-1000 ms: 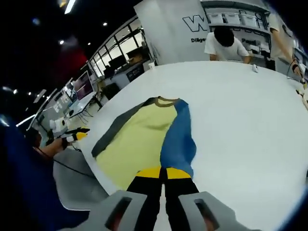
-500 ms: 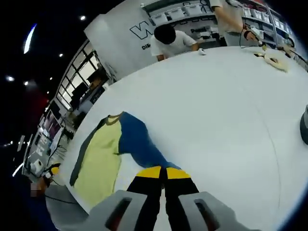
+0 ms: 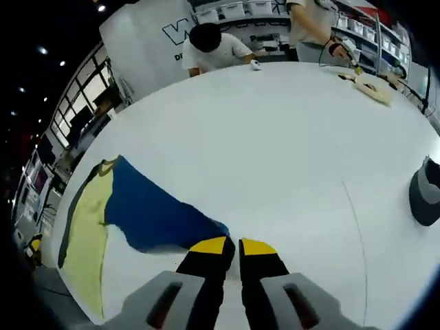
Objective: Fold the garment on the visible template until the final outline fits inside the template.
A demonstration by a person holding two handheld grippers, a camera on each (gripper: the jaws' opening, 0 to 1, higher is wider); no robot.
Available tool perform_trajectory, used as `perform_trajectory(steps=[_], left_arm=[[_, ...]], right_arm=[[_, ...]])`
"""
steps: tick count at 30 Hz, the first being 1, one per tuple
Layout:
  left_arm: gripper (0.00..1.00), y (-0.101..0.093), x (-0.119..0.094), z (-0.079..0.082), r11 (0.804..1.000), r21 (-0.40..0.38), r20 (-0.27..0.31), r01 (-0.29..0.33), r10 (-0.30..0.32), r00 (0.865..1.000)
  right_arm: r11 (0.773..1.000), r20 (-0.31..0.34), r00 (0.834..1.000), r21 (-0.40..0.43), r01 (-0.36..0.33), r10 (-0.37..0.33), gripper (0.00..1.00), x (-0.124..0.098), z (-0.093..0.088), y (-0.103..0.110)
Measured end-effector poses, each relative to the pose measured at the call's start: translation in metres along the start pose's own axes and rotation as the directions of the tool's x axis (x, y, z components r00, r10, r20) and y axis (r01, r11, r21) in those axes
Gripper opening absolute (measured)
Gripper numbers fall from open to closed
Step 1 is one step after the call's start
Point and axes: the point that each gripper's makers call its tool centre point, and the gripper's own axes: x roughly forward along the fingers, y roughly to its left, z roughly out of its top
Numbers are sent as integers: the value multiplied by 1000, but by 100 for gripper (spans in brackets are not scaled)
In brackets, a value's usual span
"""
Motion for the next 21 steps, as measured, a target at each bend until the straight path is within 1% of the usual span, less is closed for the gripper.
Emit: perform_trajectory(steps=[1,2,3,4,5,6,8,10,12,14,15,17,18,20,21], left_arm=[[25,-3,1,0,1000,-2,-3,-1,1,1000],[25,-8,3,1,1000,4,-6,0,0,1000],[25,-10,4,1,1000,4,-7,3,-3,1000],[25,-10,5,1,1000,5,-7,5,-5,1000],[25,-11,5,1,1000,4,-8,8,-8,1000],[25,-11,6,1,1000,1,-7,9,-9,1000],[25,-14,8,2,1000,0,-6,13,-13,1000],[25,-17,8,2,1000,1,-6,18,-18,1000],[25,-18,9,1,1000,6,-11,20,-20,1000],[25,-18,8,1,1000,7,-12,23,-23,1000],[25,-19,8,1,1000,8,-13,25,-25,1000],[25,-20,8,0,1000,7,-17,29,-28,999],[25,-21,8,0,999,9,-20,31,-30,999],[25,-21,8,0,999,10,-21,32,-32,999],[25,-22,8,1,999,15,-22,35,-35,999]], right_arm=[[1000,17,1000,8,10,-10,14,1,4,-8],[1000,29,999,15,18,-19,13,-2,5,-14],[1000,26,1000,14,16,-16,11,-1,5,-18],[1000,33,999,14,18,-19,12,-3,4,-20],[1000,45,999,17,23,-24,13,-6,1,-20],[999,57,998,30,13,-15,16,-9,-2,-20],[998,62,998,62,-17,13,20,-13,-10,-16],[998,81,997,58,-14,10,20,-16,-17,-17],[999,85,996,45,-25,22,20,-22,-29,-9],[999,88,996,44,-32,28,22,-23,-32,-6],[998,97,994,48,-48,43,24,-23,-39,1],[996,136,989,59,-68,60,24,-20,-41,8],[994,170,983,74,-78,64,24,-13,-38,10],[992,182,981,90,-84,66,24,-11,-36,11],[991,191,980,108,-84,62,24,-10,-36,17]])
